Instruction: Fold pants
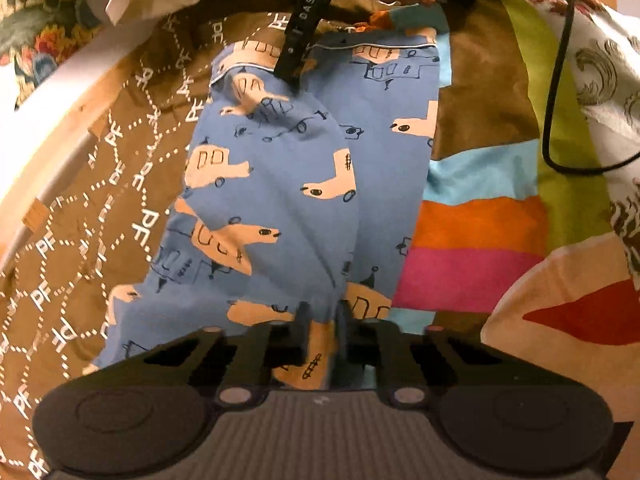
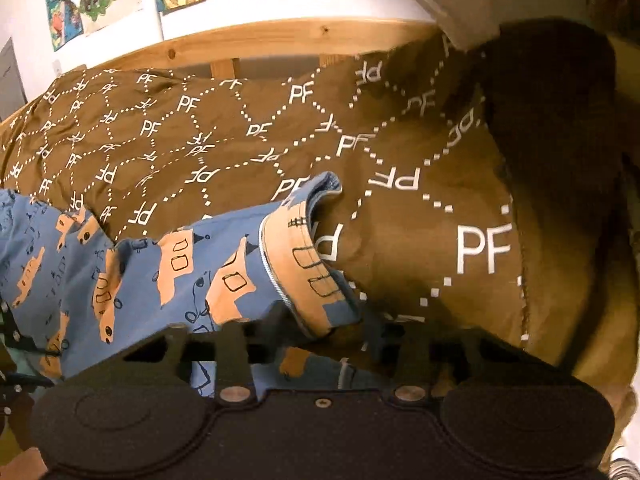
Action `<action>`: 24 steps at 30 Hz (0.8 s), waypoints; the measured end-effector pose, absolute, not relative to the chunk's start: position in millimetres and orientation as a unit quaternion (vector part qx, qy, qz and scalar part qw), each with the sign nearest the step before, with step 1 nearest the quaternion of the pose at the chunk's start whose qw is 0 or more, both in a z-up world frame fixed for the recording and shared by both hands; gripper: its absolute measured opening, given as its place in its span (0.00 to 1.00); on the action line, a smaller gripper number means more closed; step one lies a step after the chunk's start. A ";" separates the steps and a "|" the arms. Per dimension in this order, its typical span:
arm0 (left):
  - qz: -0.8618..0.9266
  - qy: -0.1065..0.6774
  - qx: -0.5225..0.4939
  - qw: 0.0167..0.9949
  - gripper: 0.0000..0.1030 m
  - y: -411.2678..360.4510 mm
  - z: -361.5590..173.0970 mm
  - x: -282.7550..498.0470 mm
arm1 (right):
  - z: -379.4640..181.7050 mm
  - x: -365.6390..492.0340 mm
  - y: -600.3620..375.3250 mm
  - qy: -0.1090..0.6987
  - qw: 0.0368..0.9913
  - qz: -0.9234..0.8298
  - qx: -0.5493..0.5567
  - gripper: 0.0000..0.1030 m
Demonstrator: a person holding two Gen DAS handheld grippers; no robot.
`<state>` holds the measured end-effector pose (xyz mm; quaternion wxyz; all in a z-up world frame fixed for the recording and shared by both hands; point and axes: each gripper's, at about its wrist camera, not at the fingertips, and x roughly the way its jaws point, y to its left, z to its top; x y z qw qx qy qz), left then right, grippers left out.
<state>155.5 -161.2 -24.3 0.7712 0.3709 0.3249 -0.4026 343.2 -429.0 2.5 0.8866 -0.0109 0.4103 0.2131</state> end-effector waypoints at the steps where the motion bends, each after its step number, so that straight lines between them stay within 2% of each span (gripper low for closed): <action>1: -0.402 0.327 0.366 0.773 0.04 -160.2 -23.2 156.4 | 3.3 343.1 -429.8 0.406 0.888 0.213 -0.010 0.28; 3: -0.403 0.328 0.360 0.775 0.01 -158.5 -21.1 156.9 | 5.6 342.3 -430.5 0.402 0.890 0.215 -0.013 0.09; 10: -0.411 0.319 0.335 0.786 0.00 -148.2 -3.7 157.4 | 34.3 327.1 -433.6 0.394 0.894 0.212 -0.017 0.06; 17: -0.443 0.310 0.307 0.783 0.00 -132.1 13.7 152.3 | 78.8 271.3 -447.7 0.412 0.886 0.210 -0.030 0.05; 20: -0.455 0.333 0.328 0.758 0.00 -132.2 5.9 147.1 | 80.6 248.2 -460.9 0.426 0.883 0.196 -0.021 0.05; 24: -0.461 0.341 0.336 0.747 0.00 -134.1 -3.9 146.4 | 53.5 233.2 -469.4 0.465 0.867 0.177 -0.026 0.05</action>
